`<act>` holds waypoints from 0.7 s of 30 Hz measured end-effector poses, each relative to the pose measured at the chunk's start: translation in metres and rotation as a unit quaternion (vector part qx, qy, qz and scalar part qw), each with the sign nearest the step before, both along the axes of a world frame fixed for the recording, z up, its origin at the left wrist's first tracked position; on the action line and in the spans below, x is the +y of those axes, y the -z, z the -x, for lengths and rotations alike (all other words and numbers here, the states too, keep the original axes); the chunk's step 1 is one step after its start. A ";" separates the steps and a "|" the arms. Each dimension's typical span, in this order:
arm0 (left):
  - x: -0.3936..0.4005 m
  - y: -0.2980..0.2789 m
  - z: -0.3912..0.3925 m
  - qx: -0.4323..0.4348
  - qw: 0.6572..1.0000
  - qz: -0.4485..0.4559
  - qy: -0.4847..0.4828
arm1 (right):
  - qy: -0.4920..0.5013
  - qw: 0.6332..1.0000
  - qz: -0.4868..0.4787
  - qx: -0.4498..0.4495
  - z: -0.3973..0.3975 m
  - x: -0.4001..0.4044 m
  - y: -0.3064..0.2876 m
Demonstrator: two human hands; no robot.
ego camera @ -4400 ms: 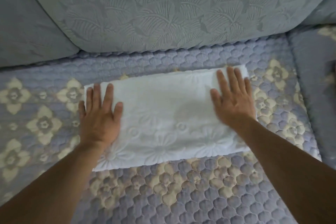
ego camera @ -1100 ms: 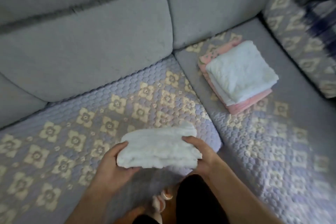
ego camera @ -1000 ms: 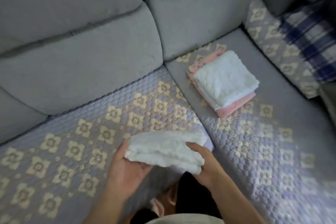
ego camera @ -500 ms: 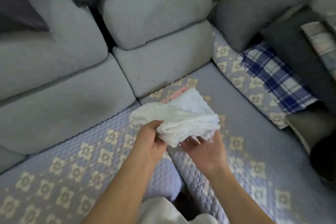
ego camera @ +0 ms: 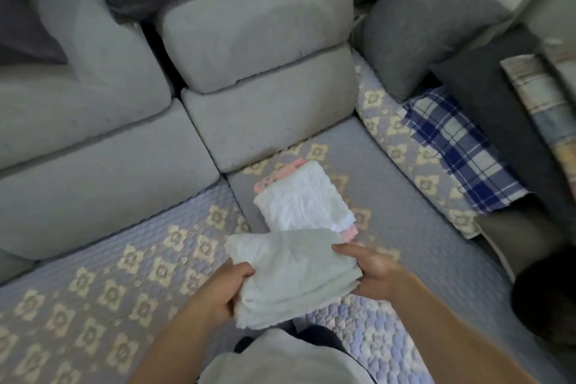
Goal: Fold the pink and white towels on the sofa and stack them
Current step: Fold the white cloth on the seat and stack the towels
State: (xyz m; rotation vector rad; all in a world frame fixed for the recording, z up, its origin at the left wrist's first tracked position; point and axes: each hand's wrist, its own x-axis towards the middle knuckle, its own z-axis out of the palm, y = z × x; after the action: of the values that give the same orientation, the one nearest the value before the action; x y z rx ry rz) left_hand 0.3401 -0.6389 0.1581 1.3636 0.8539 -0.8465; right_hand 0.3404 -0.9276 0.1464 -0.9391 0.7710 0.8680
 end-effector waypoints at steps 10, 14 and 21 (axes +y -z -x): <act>-0.023 -0.028 -0.045 -0.147 0.983 0.066 -0.086 | -0.031 0.968 0.143 -0.203 -0.076 -0.013 -0.032; -0.043 -0.009 -0.071 -0.224 0.960 0.071 -0.152 | 0.013 0.933 0.184 -0.308 -0.115 -0.028 -0.027; -0.096 0.175 -0.071 -0.073 0.992 -0.056 -0.087 | -0.094 0.901 0.391 -0.163 -0.137 -0.044 0.165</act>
State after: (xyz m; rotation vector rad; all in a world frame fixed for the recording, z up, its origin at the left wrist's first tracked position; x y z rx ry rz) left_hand 0.4113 -0.7354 -0.0174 1.4064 0.9017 -0.5642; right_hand 0.4773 -0.9720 -0.0188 -1.8477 0.7473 0.5237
